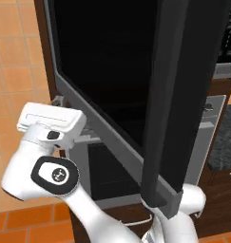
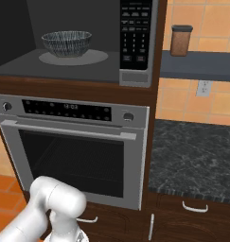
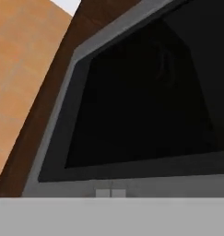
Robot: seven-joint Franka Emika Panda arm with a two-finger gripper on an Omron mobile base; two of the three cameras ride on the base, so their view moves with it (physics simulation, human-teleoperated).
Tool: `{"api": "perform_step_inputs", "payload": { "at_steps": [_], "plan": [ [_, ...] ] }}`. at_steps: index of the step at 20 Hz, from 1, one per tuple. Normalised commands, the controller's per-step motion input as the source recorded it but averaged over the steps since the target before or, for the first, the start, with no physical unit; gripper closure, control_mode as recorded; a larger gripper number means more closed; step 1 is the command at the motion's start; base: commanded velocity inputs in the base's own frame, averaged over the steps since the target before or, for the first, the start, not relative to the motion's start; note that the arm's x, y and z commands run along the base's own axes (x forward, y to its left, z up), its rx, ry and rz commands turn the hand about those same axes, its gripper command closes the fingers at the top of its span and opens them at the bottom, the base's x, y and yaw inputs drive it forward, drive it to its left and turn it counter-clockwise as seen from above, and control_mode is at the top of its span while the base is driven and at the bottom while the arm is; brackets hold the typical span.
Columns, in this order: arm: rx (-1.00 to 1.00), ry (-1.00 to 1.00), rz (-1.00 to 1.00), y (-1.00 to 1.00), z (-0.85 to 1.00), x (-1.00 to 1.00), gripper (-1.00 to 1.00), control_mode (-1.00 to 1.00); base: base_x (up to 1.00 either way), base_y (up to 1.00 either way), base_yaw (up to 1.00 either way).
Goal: Open the microwave, place the bowl with waffle inside the microwave, then close the microwave door and turn it on.
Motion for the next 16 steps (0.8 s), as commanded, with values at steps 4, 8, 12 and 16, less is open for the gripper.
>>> {"api": "perform_step_inputs", "payload": {
  "at_steps": [4, 8, 12, 16],
  "plan": [
    [0.30, 0.26, 0.06, -1.00, 0.37, 0.00, 1.00, -1.00, 0.00, 0.00, 0.00],
    [0.20, 0.68, 0.09, -0.96, 0.33, 0.26, 1.00, -1.00, 0.00, 0.00, 0.00],
    [0.11, 0.83, 0.14, -0.70, 0.28, 0.68, 1.00, -1.00, 0.00, 0.00, 0.00],
    [-0.07, 0.13, 0.08, -0.08, -0.16, 0.62, 1.00, -1.00, 0.00, 0.00, 0.00]
  ]
}}
